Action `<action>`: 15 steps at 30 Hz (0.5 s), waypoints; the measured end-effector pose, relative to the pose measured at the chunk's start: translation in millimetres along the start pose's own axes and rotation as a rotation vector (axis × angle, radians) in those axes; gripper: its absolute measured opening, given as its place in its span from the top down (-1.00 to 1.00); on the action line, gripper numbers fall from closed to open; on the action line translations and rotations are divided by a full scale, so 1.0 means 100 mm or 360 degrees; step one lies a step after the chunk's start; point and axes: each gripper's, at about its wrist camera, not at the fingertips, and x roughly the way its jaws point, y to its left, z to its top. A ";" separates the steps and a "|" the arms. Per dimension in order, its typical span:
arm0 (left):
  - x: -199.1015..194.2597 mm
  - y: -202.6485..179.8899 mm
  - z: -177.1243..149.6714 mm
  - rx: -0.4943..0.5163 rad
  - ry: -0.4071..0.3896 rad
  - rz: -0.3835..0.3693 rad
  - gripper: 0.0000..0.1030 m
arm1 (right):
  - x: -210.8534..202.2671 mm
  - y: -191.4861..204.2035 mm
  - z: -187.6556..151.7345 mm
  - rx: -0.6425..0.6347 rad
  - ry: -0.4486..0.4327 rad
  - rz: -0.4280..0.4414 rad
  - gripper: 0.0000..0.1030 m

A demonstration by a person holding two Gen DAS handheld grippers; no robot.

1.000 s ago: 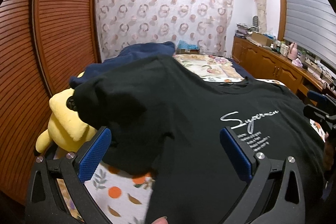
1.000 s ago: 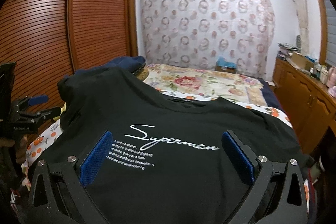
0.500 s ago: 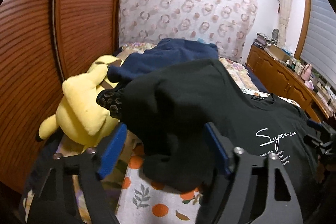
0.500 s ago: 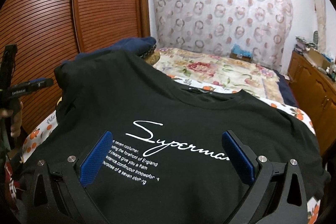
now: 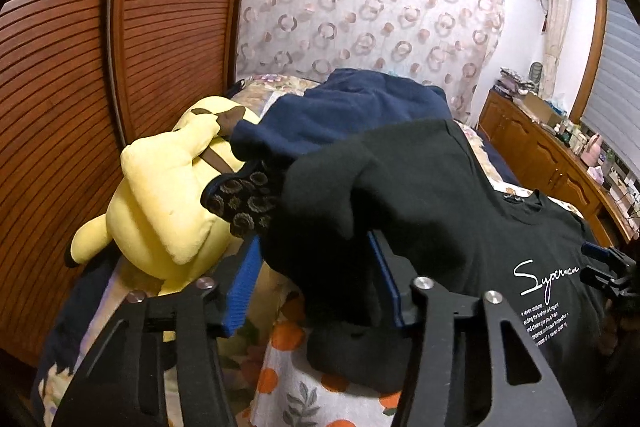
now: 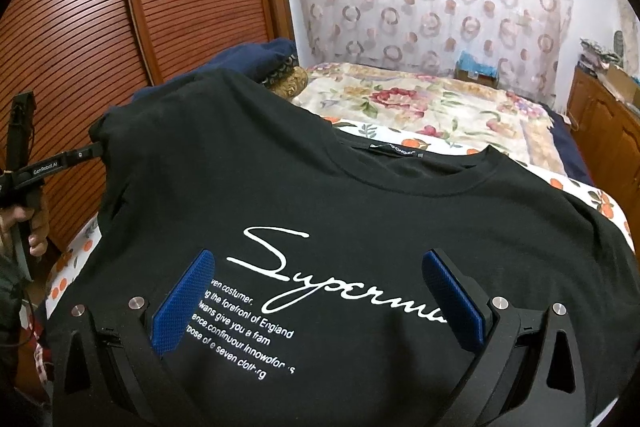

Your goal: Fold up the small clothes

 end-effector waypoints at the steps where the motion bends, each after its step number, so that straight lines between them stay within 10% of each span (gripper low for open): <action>1: 0.01 0.01 0.00 0.0004 -0.0001 -0.0005 0.08 | 0.01 -0.02 0.01 0.0007 -0.0002 0.0003 -1.00; 8: -0.01 -0.01 0.04 0.0033 -0.0019 -0.0072 0.87 | 0.12 -0.01 -0.02 0.0021 -0.0008 0.0007 -1.00; 15: -0.42 -0.30 0.23 0.0134 -0.0106 -0.0164 0.92 | 0.09 -0.05 -0.06 0.0040 -0.0028 0.0015 -1.00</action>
